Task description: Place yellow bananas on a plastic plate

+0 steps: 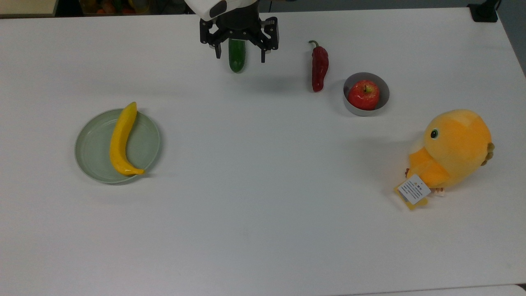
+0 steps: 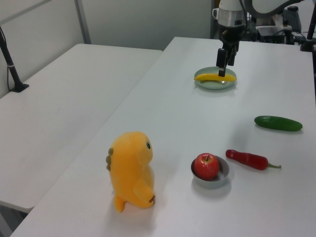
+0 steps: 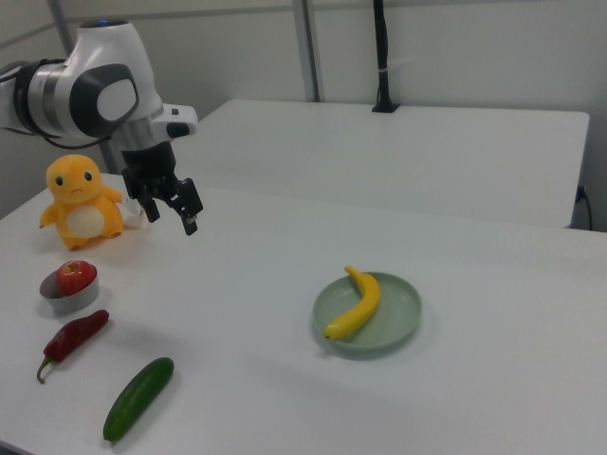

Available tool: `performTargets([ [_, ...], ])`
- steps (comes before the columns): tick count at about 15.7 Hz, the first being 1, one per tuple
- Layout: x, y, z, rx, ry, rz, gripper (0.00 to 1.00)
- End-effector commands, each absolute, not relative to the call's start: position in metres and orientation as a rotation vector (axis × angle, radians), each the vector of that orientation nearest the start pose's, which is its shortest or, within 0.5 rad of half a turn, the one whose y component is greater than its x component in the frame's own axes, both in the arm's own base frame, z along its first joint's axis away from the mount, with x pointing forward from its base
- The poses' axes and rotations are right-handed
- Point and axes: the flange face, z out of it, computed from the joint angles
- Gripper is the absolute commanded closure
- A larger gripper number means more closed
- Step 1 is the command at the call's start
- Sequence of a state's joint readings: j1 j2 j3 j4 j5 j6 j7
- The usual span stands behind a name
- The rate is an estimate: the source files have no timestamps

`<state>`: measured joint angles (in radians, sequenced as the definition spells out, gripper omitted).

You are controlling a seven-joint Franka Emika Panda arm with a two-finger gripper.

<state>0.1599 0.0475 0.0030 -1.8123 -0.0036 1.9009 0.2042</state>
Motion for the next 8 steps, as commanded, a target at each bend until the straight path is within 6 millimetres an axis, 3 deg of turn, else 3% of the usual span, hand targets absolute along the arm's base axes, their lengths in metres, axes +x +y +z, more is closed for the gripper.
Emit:
performTargets([
  [1,0.5669,0.0922,0.5126,-3.117,0.038,-0.088,0.00],
  [8,0.5663,0.0912,0.5119,-3.120,-0.058,-0.078,0.00],
])
